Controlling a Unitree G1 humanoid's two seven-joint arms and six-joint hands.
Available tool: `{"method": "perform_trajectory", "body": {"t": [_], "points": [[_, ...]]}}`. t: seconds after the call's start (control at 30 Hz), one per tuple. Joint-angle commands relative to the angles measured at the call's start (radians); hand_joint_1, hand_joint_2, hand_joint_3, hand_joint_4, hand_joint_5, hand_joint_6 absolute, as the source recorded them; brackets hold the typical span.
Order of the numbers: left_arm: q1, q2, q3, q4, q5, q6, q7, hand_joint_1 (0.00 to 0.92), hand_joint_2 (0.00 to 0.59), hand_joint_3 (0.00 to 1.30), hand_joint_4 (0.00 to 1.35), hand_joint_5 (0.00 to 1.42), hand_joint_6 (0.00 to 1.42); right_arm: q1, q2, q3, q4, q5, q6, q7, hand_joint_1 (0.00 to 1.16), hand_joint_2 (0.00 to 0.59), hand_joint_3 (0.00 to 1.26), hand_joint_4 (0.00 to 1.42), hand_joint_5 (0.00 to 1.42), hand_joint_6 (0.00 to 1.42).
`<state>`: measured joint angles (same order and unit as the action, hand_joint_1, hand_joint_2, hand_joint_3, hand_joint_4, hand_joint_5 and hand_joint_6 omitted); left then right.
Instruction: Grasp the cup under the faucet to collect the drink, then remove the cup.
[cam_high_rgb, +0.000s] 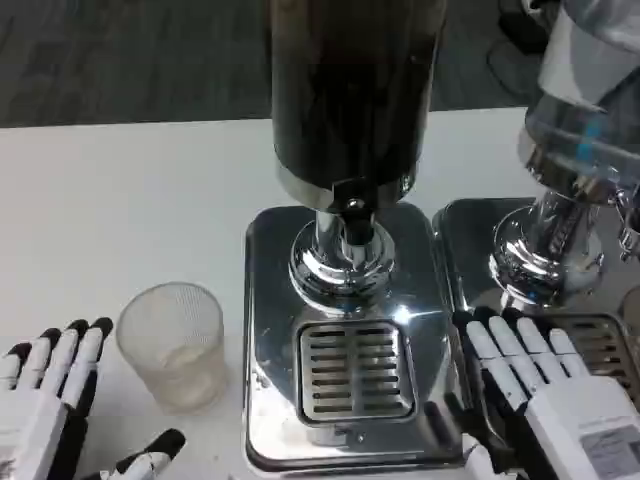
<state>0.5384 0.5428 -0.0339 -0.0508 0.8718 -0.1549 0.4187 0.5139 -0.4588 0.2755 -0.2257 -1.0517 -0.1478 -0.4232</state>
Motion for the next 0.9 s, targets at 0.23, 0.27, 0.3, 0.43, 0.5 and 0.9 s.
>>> {"method": "perform_trajectory", "body": {"t": [0.23,0.27,0.3,0.43,0.5,0.9], "points": [[-0.006,-0.011,-0.012,-0.005,-0.004,0.008,-0.007,0.0,0.117,0.0,0.0,0.0,0.0,-0.007,-0.004,-0.003,-0.003,0.016,-0.004,0.015,0.05,0.536,0.0,0.0,0.0,0.0],[-0.006,-0.01,-0.012,-0.005,-0.004,0.008,-0.007,0.0,0.117,0.0,0.0,0.0,0.0,-0.007,-0.003,-0.003,-0.003,0.016,-0.004,0.015,0.05,0.537,0.0,0.0,0.0,0.0],[-0.006,-0.01,-0.012,-0.005,-0.005,0.008,-0.007,0.0,0.117,0.0,0.0,0.0,0.0,-0.007,-0.003,-0.003,-0.004,0.017,-0.003,0.016,0.05,0.537,0.0,0.0,0.0,0.0],[-0.007,-0.01,-0.012,-0.005,-0.007,0.007,-0.006,0.0,0.116,0.0,0.0,0.0,0.0,-0.008,-0.003,0.0,-0.004,0.014,-0.002,0.017,0.04,0.537,0.0,0.0,0.0,0.0],[-0.007,-0.01,-0.012,-0.004,-0.007,0.007,-0.004,0.0,0.115,0.0,0.0,0.0,0.0,-0.012,-0.002,0.001,0.0,0.021,-0.005,0.022,0.04,0.538,0.0,0.0,0.0,0.0],[-0.009,-0.011,0.003,0.027,-0.041,-0.027,0.045,0.0,0.114,0.0,0.0,0.0,0.0,-0.016,0.009,0.013,-0.001,0.007,0.011,0.022,0.03,0.538,0.0,0.0,0.0,0.0]]}}
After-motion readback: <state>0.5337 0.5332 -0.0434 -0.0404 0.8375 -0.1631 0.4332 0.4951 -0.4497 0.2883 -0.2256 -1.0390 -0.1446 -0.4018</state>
